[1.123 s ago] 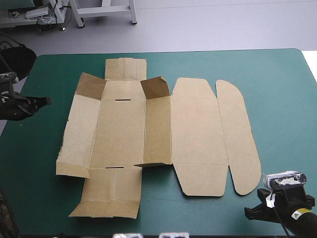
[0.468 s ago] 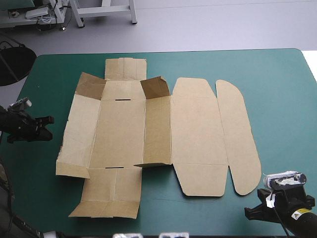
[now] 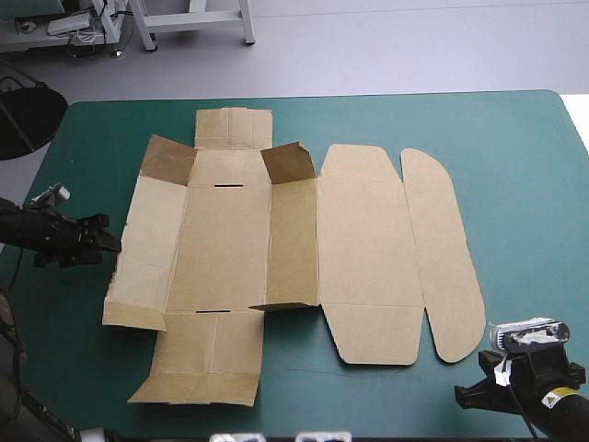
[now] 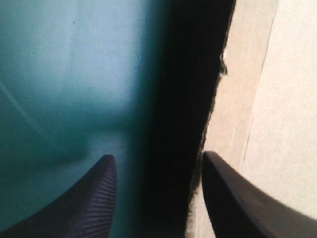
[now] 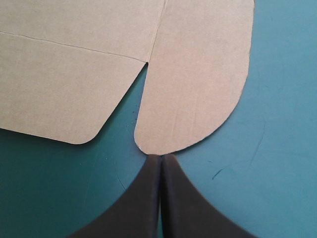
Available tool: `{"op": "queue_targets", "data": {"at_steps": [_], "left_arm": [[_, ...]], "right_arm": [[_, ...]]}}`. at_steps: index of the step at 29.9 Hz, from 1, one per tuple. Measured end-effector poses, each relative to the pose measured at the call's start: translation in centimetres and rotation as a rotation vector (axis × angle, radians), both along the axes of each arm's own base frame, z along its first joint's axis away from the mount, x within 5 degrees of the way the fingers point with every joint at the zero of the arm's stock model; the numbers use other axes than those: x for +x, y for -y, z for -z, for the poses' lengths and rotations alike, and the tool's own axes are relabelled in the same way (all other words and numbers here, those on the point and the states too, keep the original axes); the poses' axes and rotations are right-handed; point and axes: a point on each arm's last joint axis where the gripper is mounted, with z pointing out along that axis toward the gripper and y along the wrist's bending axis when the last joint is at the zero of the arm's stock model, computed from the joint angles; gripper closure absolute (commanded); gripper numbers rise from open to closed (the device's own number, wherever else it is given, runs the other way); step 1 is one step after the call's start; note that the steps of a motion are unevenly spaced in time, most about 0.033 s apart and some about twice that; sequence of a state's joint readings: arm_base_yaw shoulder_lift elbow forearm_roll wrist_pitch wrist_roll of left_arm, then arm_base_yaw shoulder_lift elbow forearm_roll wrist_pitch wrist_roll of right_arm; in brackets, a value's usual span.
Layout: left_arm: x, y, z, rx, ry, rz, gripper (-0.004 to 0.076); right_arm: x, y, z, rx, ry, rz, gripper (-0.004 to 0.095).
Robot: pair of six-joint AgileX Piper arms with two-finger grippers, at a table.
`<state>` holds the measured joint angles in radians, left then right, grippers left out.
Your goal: Fold the box
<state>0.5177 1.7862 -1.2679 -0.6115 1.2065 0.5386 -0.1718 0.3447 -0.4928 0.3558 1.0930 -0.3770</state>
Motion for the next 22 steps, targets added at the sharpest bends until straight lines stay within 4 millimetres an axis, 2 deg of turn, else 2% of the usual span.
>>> {"op": "queue_targets", "data": {"at_steps": [5, 10, 20, 22], "left_arm": [[-0.3, 0.7, 0.9, -0.068, -0.004, -0.013, 0.0330], [-0.4, 2.4, 1.7, -0.102, -0.008, 0.035, 0.0330], [0.7, 7.0, 1.7, -0.114, -0.001, 0.183, 0.0337], [0.8, 7.7, 1.7, -0.114, -0.002, 0.204, 0.0376]], "right_arm": [[0.0, 0.0, 0.0, 0.000, 0.000, 0.000, 0.0925], [0.0, 0.0, 0.0, 0.000, 0.000, 0.000, 0.0925], [0.0, 0.0, 0.0, 0.000, 0.000, 0.000, 0.0925], [0.0, 0.0, 0.0, 0.000, 0.000, 0.000, 0.0925]]}}
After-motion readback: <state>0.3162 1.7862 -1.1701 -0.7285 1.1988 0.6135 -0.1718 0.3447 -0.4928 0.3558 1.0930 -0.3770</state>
